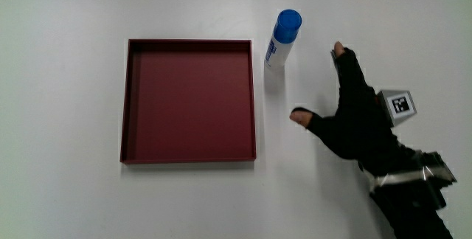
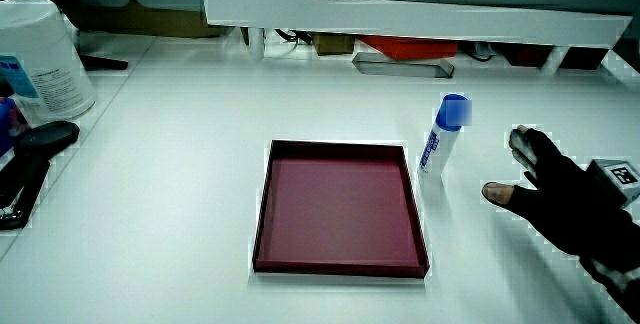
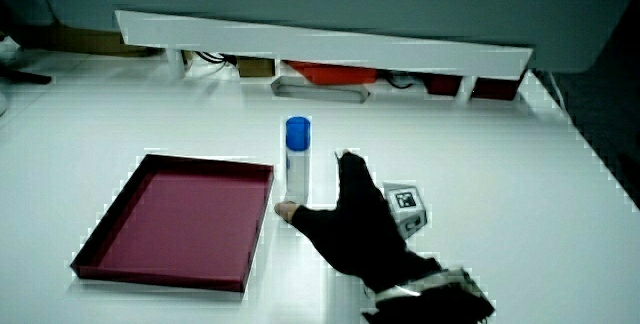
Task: Pick glue from desk
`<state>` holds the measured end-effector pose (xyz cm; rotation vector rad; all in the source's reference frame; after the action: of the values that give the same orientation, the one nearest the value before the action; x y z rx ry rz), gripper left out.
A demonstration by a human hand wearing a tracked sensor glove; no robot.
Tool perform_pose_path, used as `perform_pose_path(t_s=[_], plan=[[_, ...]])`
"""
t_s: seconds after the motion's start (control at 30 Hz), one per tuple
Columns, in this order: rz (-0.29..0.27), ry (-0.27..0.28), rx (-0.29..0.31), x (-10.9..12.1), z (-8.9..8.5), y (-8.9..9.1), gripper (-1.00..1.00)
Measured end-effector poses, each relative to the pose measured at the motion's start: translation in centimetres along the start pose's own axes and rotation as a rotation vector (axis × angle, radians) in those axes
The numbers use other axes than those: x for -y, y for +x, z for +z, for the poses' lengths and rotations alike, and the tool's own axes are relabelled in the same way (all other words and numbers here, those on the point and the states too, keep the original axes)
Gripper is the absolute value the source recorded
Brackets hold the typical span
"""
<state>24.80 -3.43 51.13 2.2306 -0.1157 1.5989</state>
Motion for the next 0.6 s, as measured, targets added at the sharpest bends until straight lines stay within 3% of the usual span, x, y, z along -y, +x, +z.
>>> perform_pose_path(t_s=[0.07, 0.13, 0.27, 0.3, 0.47, 0.6], plan=[[-0.015, -0.006, -0.037, -1.0, -0.2, -0.5, 0.0], [-0.042, -0.009, -0.036, -1.8, -0.4, -0.7, 0.0], [-0.036, -0.025, -0.075, -3.3, -1.2, -1.2, 0.0], [-0.083, -0.03, -0.06, -3.6, -1.3, -1.1, 0.0], [-0.045, -0.063, -0.086, -5.3, -2.1, -1.3, 0.0], [-0.065, -0.056, -0.107, -6.2, -2.4, -0.9, 0.0]])
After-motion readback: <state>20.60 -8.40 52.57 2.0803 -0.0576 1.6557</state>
